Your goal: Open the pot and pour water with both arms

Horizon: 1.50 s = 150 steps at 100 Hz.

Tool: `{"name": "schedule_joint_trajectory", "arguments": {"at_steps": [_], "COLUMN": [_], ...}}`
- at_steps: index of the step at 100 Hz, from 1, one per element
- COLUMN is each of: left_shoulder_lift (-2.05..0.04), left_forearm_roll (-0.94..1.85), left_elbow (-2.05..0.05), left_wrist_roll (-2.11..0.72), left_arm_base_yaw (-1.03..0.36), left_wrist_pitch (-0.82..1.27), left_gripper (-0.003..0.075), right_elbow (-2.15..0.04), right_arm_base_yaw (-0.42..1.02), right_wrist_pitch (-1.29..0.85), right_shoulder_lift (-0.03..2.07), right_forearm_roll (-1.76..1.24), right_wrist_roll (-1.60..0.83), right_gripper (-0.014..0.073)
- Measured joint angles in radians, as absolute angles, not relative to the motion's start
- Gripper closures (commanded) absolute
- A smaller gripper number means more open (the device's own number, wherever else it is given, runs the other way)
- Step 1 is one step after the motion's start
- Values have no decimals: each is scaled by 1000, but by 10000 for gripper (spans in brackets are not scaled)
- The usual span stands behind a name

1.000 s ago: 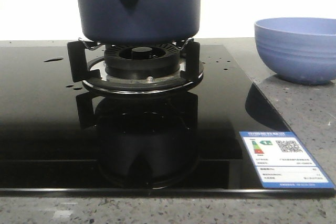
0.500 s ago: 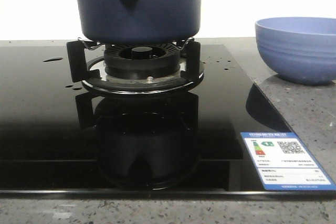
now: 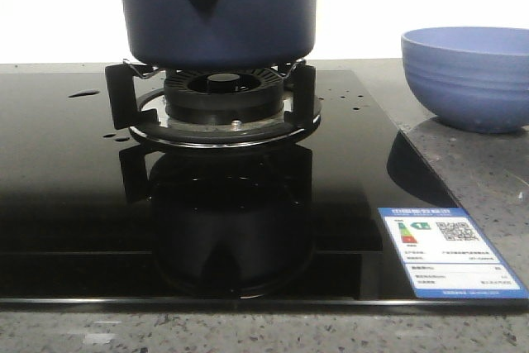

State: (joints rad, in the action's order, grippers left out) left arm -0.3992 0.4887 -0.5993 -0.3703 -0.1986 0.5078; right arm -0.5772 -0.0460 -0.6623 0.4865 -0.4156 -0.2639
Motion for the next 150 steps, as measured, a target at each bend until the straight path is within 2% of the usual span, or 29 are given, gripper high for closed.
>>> {"name": "schedule_joint_trajectory", "arguments": {"at_steps": [6, 15, 21, 28, 45, 73, 105, 150], "left_shoulder_lift": [-428, -475, -517, -564, -690, -960, -1236, -1435], "left_forearm_roll": [507, 535, 550, 557, 562, 564, 549, 530], "left_elbow": [-618, -635, -645, -654, -657, -722, -931, -1094], "left_wrist_roll": [-380, -384, -387, -389, -389, -389, -389, -389], "left_arm_base_yaw": [-238, -292, -332, -376, -484, -646, -653, -653], "left_wrist_pitch": [508, 482, 449, 410, 279, 45, -10, -16], "left_gripper": [585, 412, 279, 221, 251, 243, 192, 197], "right_elbow": [-592, -600, -600, -600, -600, -600, -600, -600], "right_arm_base_yaw": [-46, -46, -46, -46, -46, -46, -46, -46], "right_wrist_pitch": [-664, -664, -664, -664, -664, -664, -664, -664], "right_shoulder_lift": [500, 506, 508, 508, 508, 508, 508, 508], "right_forearm_roll": [-420, -432, -437, -442, -444, -445, -445, -445], "right_wrist_roll": [-264, -272, -276, -276, -278, -278, -278, -278], "right_gripper": [357, 143, 83, 86, 98, 98, 98, 98]}}
